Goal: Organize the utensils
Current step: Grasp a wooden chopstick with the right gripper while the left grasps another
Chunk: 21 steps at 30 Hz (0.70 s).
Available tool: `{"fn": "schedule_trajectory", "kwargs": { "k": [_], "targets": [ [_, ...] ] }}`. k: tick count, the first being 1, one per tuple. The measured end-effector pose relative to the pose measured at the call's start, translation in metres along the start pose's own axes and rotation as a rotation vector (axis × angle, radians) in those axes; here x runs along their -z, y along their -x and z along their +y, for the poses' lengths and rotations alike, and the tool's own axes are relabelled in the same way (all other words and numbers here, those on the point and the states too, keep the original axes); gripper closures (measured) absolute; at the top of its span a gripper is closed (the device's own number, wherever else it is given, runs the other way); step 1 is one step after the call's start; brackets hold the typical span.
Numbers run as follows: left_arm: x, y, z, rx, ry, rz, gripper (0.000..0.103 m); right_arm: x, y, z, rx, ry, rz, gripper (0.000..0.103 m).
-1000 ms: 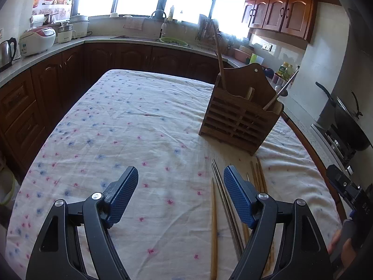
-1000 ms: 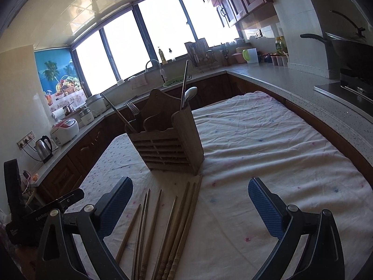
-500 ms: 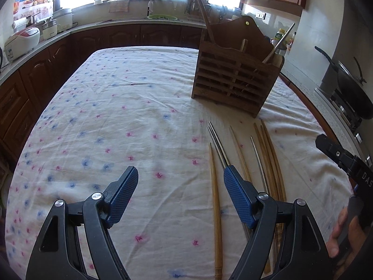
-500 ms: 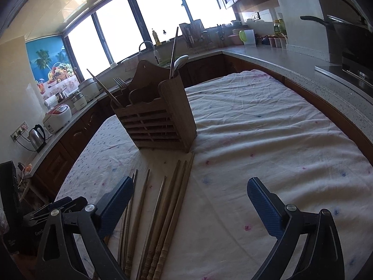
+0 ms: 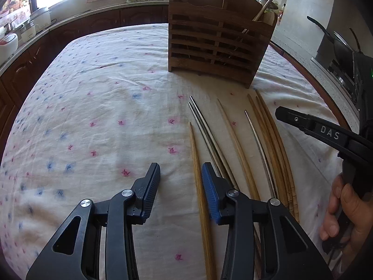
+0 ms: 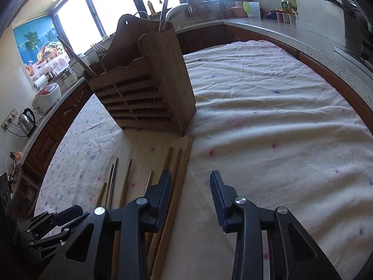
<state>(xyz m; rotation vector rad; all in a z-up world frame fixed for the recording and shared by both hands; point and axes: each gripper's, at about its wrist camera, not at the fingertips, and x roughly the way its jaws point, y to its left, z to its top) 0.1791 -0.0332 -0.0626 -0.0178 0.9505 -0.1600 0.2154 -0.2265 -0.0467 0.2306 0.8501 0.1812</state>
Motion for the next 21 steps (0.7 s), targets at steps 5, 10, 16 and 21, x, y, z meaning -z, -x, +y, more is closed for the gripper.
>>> {"fn": "schedule_trajectory", "kwargs": {
  "k": [5, 10, 16, 21],
  "targets": [
    [-0.003, -0.003, 0.003, -0.023, -0.002, -0.007, 0.078, 0.002, -0.017, 0.006, -0.002, 0.029, 0.053, 0.081],
    [-0.004, -0.003, 0.01, -0.008, 0.015, 0.0, 0.083, 0.006, -0.016, 0.016, 0.005, 0.099, 0.072, 0.096],
    [-0.002, 0.005, 0.025, 0.041, 0.078, 0.019, 0.082, 0.029, 0.007, 0.012, 0.002, 0.169, 0.092, 0.096],
    [-0.009, -0.002, 0.029, 0.048, 0.105, 0.032, 0.082, 0.032, 0.014, 0.001, -0.009, 0.124, 0.096, 0.093]
  ]
}}
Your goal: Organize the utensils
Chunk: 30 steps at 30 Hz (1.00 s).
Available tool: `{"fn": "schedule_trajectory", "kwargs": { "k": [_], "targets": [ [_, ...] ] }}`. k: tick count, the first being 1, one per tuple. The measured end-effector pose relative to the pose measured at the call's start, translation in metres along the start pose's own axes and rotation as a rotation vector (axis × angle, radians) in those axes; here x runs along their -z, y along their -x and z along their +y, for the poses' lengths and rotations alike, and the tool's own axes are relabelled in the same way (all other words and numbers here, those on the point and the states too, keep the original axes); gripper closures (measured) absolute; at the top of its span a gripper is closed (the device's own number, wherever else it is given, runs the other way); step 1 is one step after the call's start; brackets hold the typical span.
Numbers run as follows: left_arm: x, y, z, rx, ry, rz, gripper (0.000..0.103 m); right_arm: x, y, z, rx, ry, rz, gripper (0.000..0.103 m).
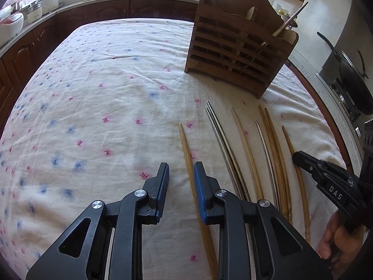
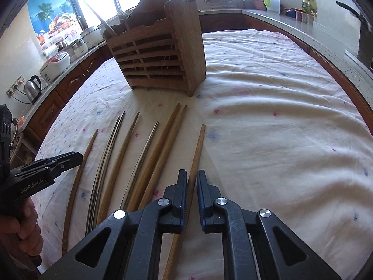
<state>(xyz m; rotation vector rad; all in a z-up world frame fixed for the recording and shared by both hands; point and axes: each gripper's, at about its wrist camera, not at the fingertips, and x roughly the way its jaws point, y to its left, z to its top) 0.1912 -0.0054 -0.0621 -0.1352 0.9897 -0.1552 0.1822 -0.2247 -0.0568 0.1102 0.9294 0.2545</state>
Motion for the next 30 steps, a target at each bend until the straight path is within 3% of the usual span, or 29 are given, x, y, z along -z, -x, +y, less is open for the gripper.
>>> {"fn": "schedule_trajectory", "kwargs": {
  "k": [8, 11, 17, 30],
  "targets": [
    [-0.011, -0.016, -0.023, -0.076, -0.093, -0.013, 0.083, -0.027, -0.025, 0.004, 0.029, -0.016, -0.027, 0.089],
    [-0.011, -0.019, -0.028, -0.093, -0.128, -0.029, 0.094, -0.03, -0.028, 0.004, 0.035, -0.014, -0.027, 0.092],
    [-0.011, -0.011, -0.018, -0.014, -0.081, -0.018, 0.098, -0.027, -0.024, 0.005, 0.023, -0.007, -0.032, 0.097],
    [-0.021, 0.091, -0.002, 0.142, -0.014, -0.211, 0.098, -0.038, 0.077, 0.022, -0.103, -0.012, -0.243, 0.098]
  ]
}}
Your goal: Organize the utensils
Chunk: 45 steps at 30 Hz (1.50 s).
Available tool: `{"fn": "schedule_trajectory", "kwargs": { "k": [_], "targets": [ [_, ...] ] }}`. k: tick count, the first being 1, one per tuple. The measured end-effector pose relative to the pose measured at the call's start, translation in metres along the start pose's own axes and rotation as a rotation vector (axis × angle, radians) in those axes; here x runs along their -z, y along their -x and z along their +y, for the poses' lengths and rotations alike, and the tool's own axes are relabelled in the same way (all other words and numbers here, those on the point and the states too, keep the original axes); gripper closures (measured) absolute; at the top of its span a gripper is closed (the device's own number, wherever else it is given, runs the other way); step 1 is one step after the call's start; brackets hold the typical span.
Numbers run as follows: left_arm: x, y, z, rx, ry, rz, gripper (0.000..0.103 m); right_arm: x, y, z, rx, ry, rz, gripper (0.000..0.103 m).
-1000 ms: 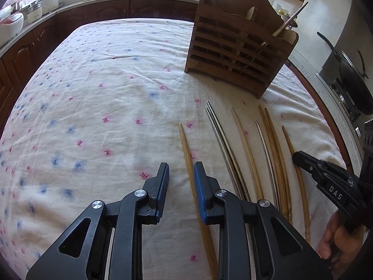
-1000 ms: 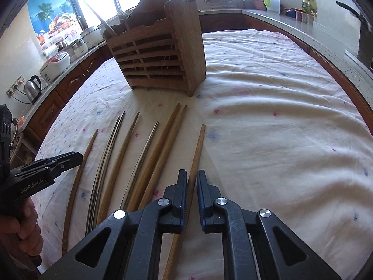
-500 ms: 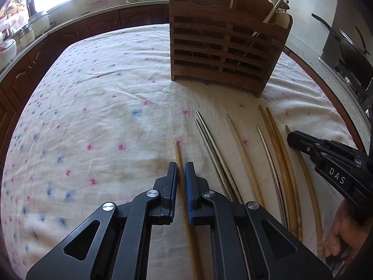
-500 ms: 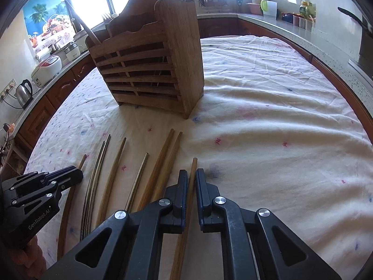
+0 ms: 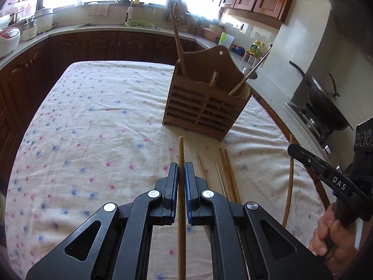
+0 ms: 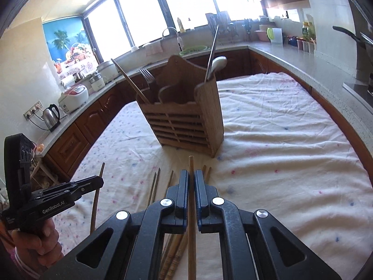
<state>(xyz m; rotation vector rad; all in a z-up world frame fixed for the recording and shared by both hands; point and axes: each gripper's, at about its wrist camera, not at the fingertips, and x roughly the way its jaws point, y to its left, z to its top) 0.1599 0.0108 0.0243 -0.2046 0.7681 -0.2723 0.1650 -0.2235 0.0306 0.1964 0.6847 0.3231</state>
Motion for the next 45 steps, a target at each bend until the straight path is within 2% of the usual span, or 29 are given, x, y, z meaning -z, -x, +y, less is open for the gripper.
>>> {"fn": "schedule_trajectory", "kwargs": {
  "k": [6, 12, 28, 35, 45],
  "targets": [
    [-0.02, 0.041, -0.003, 0.044, -0.006, -0.098, 0.098, -0.023, 0.047, 0.005, -0.042, -0.012, -0.12, 0.098],
    [-0.034, 0.061, -0.008, 0.056, -0.022, -0.159, 0.098, -0.046, 0.073, 0.014, -0.064, 0.005, -0.215, 0.098],
    [-0.071, 0.064, -0.012, 0.052, -0.038, -0.232, 0.098, -0.074, 0.068, 0.014, -0.074, 0.009, -0.284, 0.098],
    [-0.108, 0.071, -0.021, 0.036, -0.074, -0.321, 0.098, -0.097, 0.07, 0.014, -0.067, 0.009, -0.341, 0.098],
    [-0.172, 0.067, -0.036, 0.024, -0.073, -0.463, 0.098, -0.156, 0.072, 0.008, -0.038, -0.009, -0.494, 0.098]
  ]
}}
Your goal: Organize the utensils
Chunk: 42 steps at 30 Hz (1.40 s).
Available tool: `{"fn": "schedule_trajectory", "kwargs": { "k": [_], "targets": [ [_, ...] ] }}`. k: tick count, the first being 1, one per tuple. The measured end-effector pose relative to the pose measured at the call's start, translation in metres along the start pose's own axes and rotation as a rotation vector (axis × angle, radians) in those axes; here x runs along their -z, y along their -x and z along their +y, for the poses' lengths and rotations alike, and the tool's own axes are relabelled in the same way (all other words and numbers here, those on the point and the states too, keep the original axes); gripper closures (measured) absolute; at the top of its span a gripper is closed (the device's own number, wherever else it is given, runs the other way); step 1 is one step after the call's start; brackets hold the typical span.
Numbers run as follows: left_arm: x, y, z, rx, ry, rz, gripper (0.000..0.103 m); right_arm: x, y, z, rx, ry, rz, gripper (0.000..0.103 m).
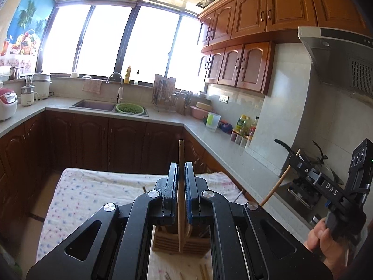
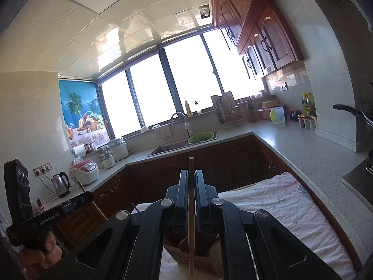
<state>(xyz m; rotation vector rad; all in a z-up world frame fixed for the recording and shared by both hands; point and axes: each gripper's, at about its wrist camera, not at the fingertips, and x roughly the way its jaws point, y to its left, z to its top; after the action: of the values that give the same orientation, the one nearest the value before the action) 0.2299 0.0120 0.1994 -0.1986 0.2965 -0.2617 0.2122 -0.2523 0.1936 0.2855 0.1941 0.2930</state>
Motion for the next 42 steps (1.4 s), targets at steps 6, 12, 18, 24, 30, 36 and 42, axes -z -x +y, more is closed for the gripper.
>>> {"fn": "schedule_trajectory", "kwargs": {
  "k": [6, 12, 18, 24, 30, 36, 42],
  "targets": [
    [-0.008, -0.037, 0.002, -0.054, 0.001, -0.049, 0.098, -0.012, -0.029, -0.009, 0.04, -0.01, -0.053, 0.098],
    [0.026, -0.066, 0.015, -0.065, 0.038, -0.015, 0.098, 0.016, -0.054, -0.021, 0.069, -0.019, -0.018, 0.098],
    [0.058, -0.088, 0.022, -0.085, 0.048, 0.07, 0.098, 0.051, -0.067, -0.029, 0.089, -0.026, 0.051, 0.098],
    [0.078, -0.101, 0.027, -0.101, 0.057, 0.126, 0.098, 0.07, -0.077, -0.033, 0.093, -0.022, 0.119, 0.097],
    [0.078, -0.102, 0.028, -0.103, 0.064, 0.139, 0.097, 0.076, -0.082, -0.037, 0.102, -0.027, 0.147, 0.097],
    [0.077, -0.103, 0.028, -0.109, 0.058, 0.14, 0.097, 0.075, -0.083, -0.039, 0.105, -0.03, 0.155, 0.097],
    [0.072, -0.097, 0.027, -0.059, 0.082, 0.16, 0.087, 0.074, -0.083, -0.042, 0.099, -0.053, 0.165, 0.091]
  ]
}}
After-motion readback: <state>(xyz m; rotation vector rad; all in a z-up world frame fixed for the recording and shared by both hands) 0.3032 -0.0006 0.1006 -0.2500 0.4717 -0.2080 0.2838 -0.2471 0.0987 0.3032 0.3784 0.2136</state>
